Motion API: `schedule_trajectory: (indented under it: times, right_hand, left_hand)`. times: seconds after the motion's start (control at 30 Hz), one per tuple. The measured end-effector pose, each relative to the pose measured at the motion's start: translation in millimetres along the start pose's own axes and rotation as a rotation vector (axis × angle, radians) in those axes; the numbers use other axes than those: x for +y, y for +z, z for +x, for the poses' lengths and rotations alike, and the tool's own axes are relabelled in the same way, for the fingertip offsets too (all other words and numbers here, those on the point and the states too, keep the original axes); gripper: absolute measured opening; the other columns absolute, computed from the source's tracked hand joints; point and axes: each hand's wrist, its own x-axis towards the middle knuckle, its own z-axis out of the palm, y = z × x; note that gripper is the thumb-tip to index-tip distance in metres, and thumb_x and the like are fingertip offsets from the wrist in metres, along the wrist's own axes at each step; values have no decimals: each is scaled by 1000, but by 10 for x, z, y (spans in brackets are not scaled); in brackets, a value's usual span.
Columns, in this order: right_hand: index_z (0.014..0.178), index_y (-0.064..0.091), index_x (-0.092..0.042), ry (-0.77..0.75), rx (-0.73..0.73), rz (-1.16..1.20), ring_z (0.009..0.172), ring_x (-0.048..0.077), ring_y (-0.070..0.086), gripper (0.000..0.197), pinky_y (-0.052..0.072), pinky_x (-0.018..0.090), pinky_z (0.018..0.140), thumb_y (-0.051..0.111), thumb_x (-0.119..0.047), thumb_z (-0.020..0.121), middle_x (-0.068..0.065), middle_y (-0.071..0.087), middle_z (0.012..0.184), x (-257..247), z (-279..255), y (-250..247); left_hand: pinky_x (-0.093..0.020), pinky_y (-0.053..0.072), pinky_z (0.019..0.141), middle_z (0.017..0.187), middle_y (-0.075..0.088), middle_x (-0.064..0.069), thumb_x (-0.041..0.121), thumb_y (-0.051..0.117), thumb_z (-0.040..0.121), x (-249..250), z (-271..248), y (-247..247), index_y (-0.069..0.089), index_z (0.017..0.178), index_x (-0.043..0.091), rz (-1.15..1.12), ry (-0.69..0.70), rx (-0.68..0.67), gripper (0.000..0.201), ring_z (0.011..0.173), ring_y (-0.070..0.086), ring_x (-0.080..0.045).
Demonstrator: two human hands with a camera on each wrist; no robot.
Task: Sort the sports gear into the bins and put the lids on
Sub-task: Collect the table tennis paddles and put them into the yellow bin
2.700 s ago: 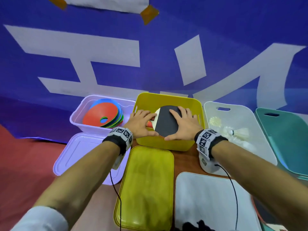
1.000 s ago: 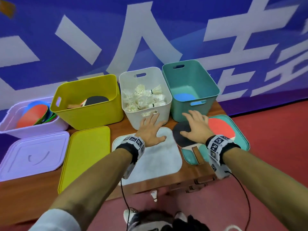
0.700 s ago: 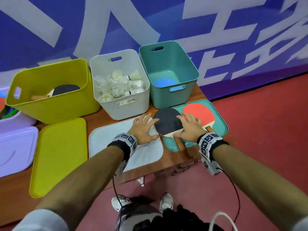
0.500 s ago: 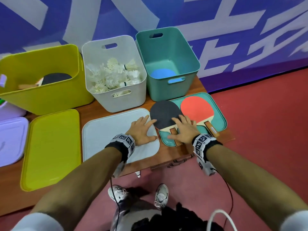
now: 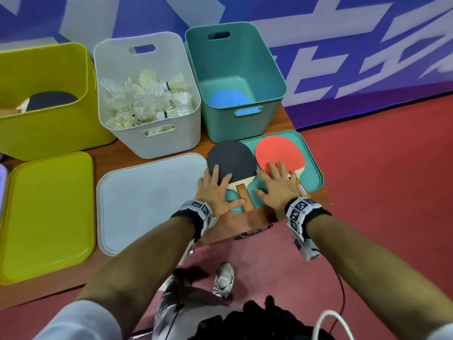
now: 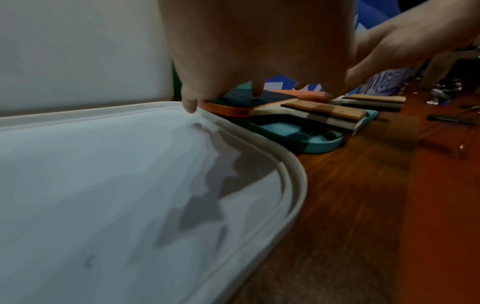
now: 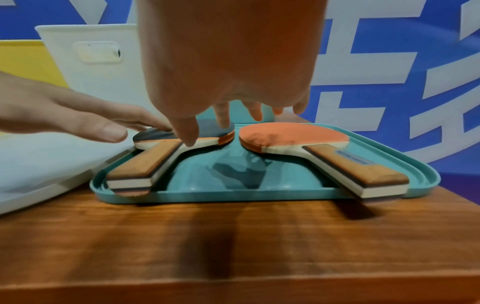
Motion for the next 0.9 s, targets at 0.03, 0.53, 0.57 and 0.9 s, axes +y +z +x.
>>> schedule_trajectory:
  times: [0.03,0.53,0.57,0.9]
  right_hand:
    - [154,14,-33,12,-29,11,148,38,-7,68,11,60,114,39,-56,95,8,0,163,35,5,7]
    - [155,-8,-31,38,-120,161,150,26,-10,80,-5,62,115,43,-47,95,-9,-3,164,244,12,139]
    - [155,-8,-30,38,-120,161,150,27,-11,81,-5,63,115,44,-47,95,-9,-4,164,229,8,145]
    - [155,-5,-33,41,-77,87,148,39,-7,84,4,66,113,44,-57,91,5,-5,164,59,13,195]
  left_hand:
    - [-55,7,119,162,-17,-12,87,33,77,32,18,27,5,155,33,7,-24,0,100,147,-11,-42]
    - [-58,6,119,160,-20,-16,73,59,71,294,112,51,2,155,32,-127,-142,27,109,141,-21,-52]
    - [-57,4,120,160,-20,-16,71,60,71,258,103,34,2,154,32,-101,-140,21,109,141,-21,-52]
    - [-49,1,120,158,-23,-18,56,62,80,-176,-47,77,7,155,33,-119,-97,9,96,144,-19,-47]
